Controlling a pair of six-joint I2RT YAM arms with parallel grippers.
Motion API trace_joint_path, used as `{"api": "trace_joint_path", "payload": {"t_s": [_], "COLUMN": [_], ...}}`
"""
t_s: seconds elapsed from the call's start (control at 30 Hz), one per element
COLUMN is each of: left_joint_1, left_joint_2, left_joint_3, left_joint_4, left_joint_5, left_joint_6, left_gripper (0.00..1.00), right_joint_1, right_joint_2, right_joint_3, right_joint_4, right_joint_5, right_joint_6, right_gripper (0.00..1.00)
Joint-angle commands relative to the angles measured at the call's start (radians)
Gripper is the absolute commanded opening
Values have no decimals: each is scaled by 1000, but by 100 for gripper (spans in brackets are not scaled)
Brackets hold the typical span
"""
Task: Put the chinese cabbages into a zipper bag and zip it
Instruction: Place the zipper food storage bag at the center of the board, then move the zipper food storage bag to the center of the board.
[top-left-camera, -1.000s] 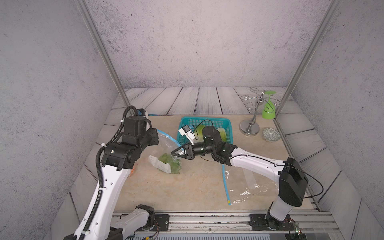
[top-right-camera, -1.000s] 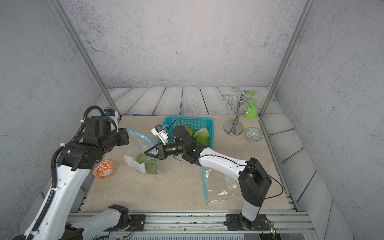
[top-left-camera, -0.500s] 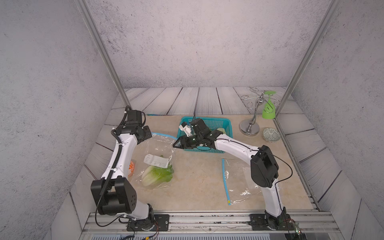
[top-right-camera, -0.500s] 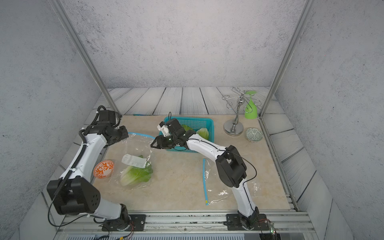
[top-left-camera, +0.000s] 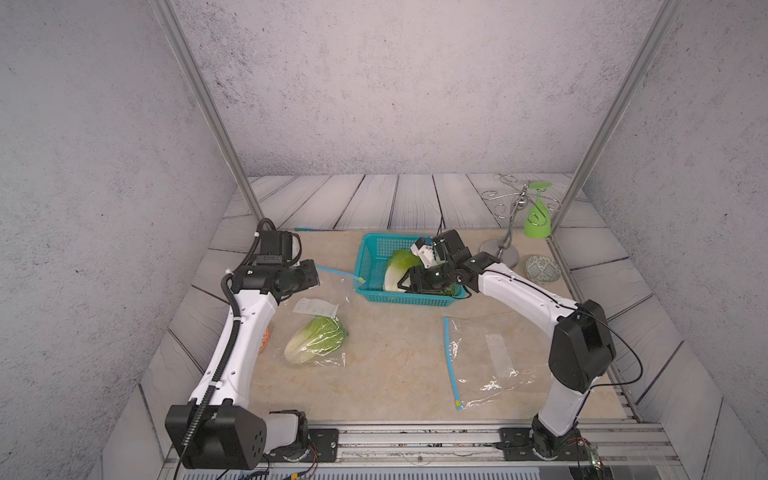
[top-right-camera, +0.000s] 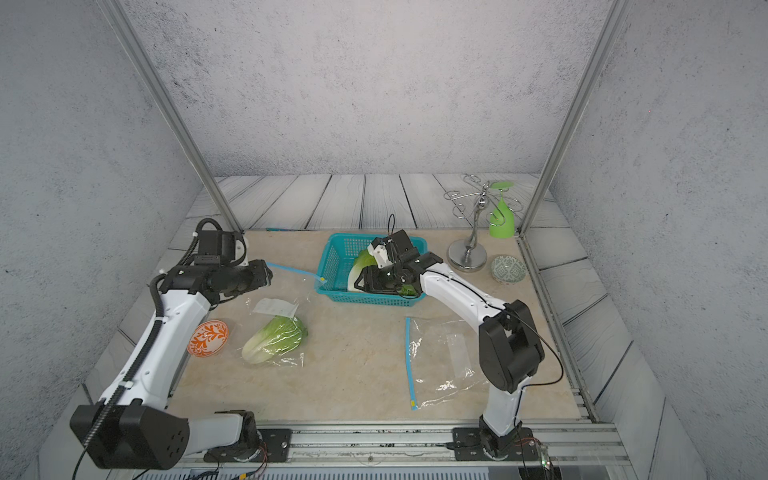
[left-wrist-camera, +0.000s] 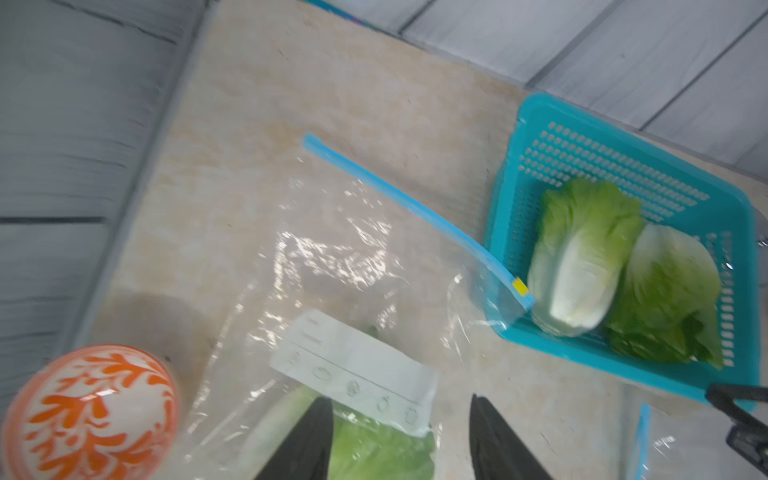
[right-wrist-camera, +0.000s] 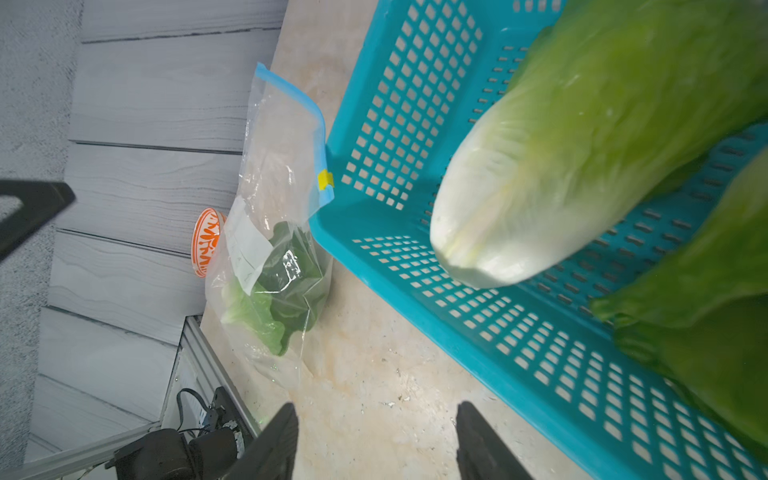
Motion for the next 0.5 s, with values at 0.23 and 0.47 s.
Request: {"api": "trace_joint_path", "payload": {"t_s": [0.23, 0.47], "left_joint_1": [-184, -87], "left_joint_2": [-31, 174], "left_joint_3": [-447, -382], "left_joint_4": [89, 165], "left_joint_5": [207, 45], "left_joint_6": [-190, -111], "left_gripper": [47, 46], "right_joint_1": [0, -28], "right_joint_2": [-61, -95], "right_joint_3": [-40, -76], "right_joint_4": [26, -20], "right_joint_5": [33, 53], "right_joint_6": [7, -9], "right_gripper": [61, 62]}}
